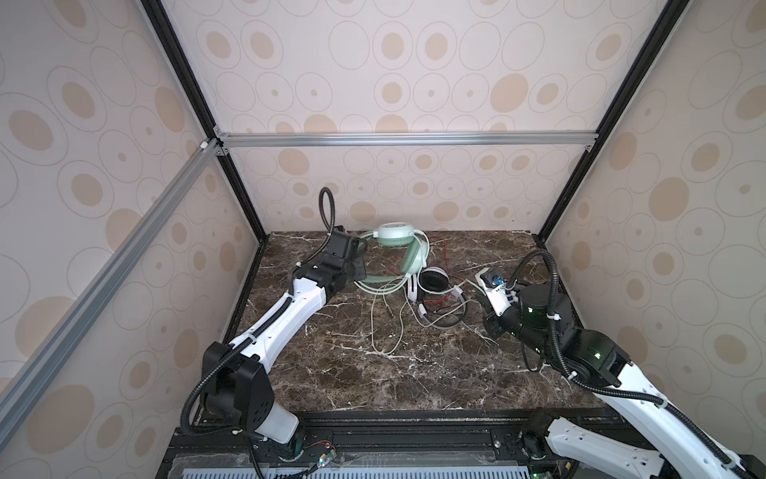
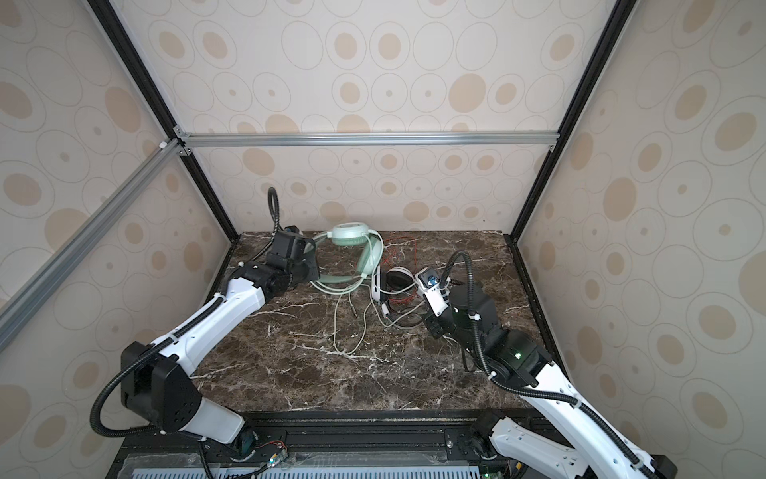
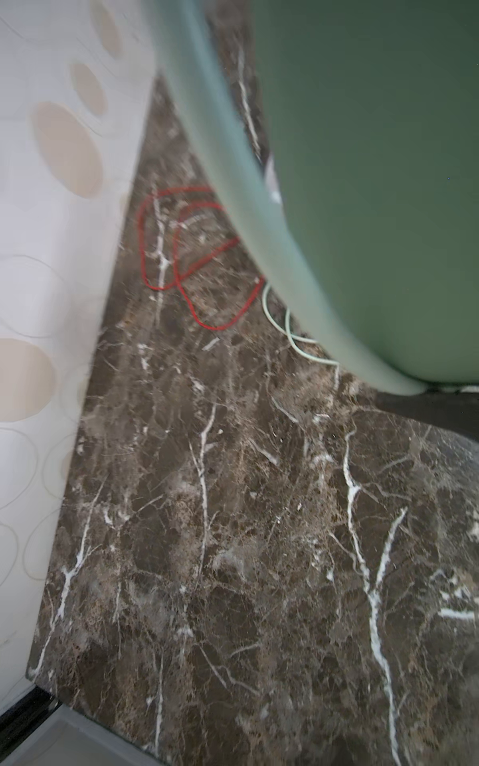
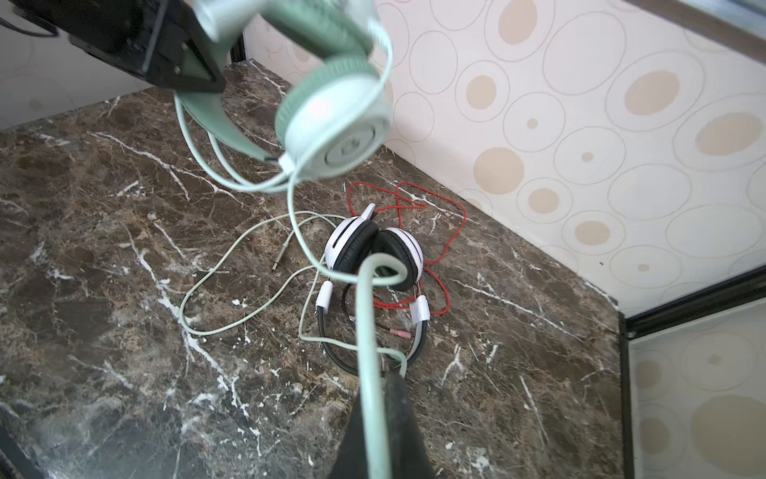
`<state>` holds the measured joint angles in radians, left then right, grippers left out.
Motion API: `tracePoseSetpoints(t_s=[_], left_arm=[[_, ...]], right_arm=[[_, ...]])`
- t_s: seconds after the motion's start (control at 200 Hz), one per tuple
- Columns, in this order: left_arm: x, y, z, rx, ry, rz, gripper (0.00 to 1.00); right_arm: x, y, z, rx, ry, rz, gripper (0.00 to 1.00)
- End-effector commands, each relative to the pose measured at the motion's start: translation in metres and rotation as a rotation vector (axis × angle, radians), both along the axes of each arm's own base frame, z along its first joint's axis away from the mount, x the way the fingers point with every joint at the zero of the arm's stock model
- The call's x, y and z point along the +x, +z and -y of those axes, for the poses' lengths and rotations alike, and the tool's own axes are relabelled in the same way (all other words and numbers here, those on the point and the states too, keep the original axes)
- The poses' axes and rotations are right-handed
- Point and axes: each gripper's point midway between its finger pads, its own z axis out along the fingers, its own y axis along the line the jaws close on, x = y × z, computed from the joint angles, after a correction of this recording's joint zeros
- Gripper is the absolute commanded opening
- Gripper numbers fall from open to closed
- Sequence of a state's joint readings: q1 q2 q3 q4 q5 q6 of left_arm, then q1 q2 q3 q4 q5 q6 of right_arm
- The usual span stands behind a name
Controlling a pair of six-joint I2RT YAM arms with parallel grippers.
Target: Wrap the headphones
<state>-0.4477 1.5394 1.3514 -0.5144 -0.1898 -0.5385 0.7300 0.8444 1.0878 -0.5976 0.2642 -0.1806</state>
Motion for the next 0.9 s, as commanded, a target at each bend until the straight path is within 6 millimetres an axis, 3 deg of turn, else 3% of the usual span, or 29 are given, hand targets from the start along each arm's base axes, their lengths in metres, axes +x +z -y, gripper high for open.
tracePoseSetpoints(t_s=[0.0, 0.155, 0.365, 0.72, 0.895], left_arm=[[0.006, 0.020, 0.003, 0.114, 0.006, 0.047, 0.00], [0.008, -0.004, 0.016, 0.205, -0.044, -0.035, 0.00], [0.006, -0.008, 0.022, 0.261, -0.065, -0.036, 0.00], [-0.016, -0.001, 0.065, 0.319, -0.303, -0.005, 0.00], [-0.029, 0.009, 0.081, 0.300, -0.390, 0.023, 0.00]], right_arm=[[-0.014, -0.002, 0.000, -0.130, 0.073, 0.002, 0.00], [-0.030, 0.006, -0.022, -0.159, 0.202, 0.032, 0.00], [-0.042, 0.020, -0.049, -0.162, 0.332, 0.011, 0.00], [0.025, 0.041, -0.029, -0.408, 0.017, 0.104, 0.00], [0.048, 0.038, -0.020, -0.435, -0.048, 0.080, 0.00]])
